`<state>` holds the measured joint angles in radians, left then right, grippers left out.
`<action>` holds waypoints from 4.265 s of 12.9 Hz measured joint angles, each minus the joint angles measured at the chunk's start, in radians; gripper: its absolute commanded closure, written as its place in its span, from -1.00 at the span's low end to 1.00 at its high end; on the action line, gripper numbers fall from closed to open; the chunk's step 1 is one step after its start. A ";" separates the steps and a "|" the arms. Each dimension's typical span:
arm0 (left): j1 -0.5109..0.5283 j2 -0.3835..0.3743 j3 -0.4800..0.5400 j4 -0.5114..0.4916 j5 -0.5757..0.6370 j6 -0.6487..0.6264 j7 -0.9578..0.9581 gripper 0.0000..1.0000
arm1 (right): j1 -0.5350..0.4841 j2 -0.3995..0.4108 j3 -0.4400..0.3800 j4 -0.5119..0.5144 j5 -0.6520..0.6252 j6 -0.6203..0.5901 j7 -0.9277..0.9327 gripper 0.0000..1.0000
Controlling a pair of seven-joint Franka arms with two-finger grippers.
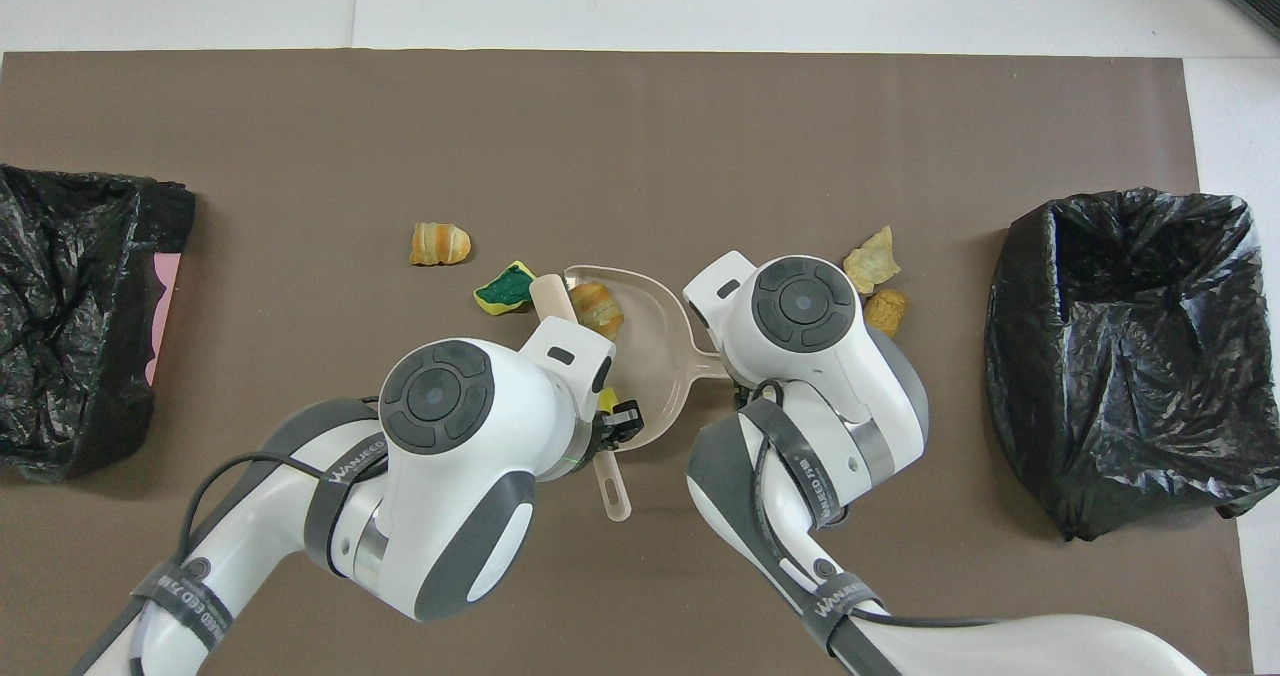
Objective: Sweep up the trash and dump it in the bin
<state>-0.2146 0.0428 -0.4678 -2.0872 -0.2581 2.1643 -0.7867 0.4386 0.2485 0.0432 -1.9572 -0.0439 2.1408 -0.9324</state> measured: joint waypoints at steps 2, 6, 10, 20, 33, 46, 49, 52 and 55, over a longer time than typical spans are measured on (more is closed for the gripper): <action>0.025 0.001 0.033 0.008 0.127 -0.029 0.031 1.00 | 0.000 0.000 0.000 0.000 0.000 0.000 0.000 1.00; 0.065 0.013 0.190 0.018 0.282 -0.082 0.310 1.00 | 0.000 0.000 0.000 0.000 0.000 0.000 0.003 1.00; 0.071 0.120 0.269 0.109 0.415 -0.148 0.501 1.00 | 0.000 0.000 0.000 -0.001 0.000 0.000 0.010 1.00; 0.058 0.189 0.154 0.127 0.340 -0.182 0.659 1.00 | 0.000 0.003 0.000 -0.003 0.000 0.001 0.054 1.00; 0.053 0.069 0.128 0.150 0.168 -0.378 0.417 1.00 | -0.016 -0.006 -0.004 0.017 0.000 0.006 0.057 1.00; -0.046 -0.347 -0.074 -0.368 -0.111 -0.139 0.128 1.00 | -0.438 -0.107 -0.016 0.127 0.001 -0.276 -0.388 1.00; -0.052 -0.336 -0.194 -0.394 -0.122 -0.054 0.015 1.00 | -0.621 -0.110 -0.020 0.131 0.000 -0.278 -0.606 1.00; -0.052 -0.302 -0.237 -0.403 -0.122 -0.012 -0.019 1.00 | -0.743 -0.111 -0.022 0.144 -0.002 -0.276 -0.769 1.00; -0.052 -0.279 -0.236 -0.402 -0.122 -0.001 0.014 0.09 | -0.865 -0.111 -0.023 0.173 -0.032 -0.268 -0.925 1.00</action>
<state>-0.2668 -0.2357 -0.7034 -2.4890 -0.3802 2.1634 -0.7732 -0.4266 0.1378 0.0201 -1.7843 -0.0763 1.8728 -1.8570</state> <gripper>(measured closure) 0.744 0.670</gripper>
